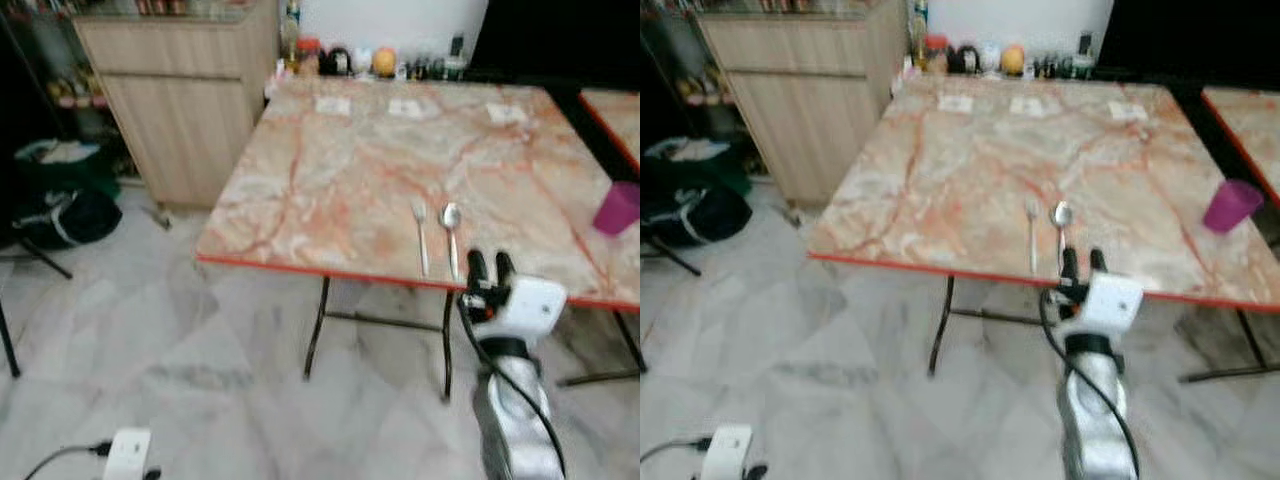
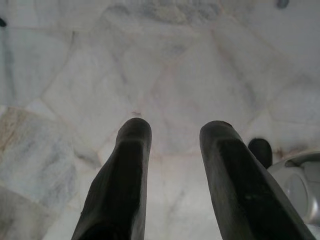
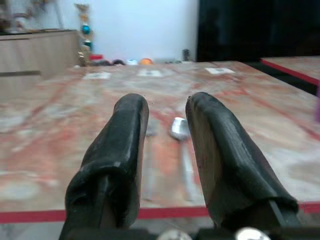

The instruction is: Setting the table

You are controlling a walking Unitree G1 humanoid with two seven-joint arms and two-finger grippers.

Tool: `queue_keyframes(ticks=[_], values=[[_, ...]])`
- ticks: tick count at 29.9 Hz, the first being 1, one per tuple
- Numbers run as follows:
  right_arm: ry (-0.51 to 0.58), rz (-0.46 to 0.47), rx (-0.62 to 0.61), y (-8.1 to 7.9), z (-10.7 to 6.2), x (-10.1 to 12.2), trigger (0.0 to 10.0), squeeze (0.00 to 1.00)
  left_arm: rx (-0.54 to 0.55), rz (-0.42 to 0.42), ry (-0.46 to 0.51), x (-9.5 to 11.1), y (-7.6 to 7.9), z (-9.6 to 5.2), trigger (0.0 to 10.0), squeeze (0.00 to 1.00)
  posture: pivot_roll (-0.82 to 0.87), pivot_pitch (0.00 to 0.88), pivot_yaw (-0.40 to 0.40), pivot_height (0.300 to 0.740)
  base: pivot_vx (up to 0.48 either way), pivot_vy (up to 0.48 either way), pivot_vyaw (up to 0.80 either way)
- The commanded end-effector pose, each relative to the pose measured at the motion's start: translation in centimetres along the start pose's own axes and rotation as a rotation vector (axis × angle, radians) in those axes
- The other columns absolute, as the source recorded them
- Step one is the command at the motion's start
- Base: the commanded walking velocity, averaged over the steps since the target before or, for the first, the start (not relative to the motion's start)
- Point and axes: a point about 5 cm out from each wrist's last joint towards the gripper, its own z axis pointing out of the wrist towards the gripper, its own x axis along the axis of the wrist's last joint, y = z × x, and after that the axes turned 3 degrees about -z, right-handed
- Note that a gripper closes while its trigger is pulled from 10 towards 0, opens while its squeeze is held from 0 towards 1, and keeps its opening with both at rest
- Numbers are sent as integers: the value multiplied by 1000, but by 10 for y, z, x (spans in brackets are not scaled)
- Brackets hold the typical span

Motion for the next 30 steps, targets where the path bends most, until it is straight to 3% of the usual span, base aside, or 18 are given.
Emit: queue_keyframes(ticks=[1,15,30], values=[[10,-16,-17,7,1,2,10000,0,-8,-5,-17,-5,3,-1,10000,0,72,33,-8,740,0,0,0],[7,-19,-23,8,0,1,10000,0,-19,-2,-15,-5,3,-1,10000,0,73,21,-8,740,0,0,0],[11,-19,-15,7,0,1,10000,0,-26,7,-15,-5,3,-1,10000,0,69,0,-8,740,295,0,0]])
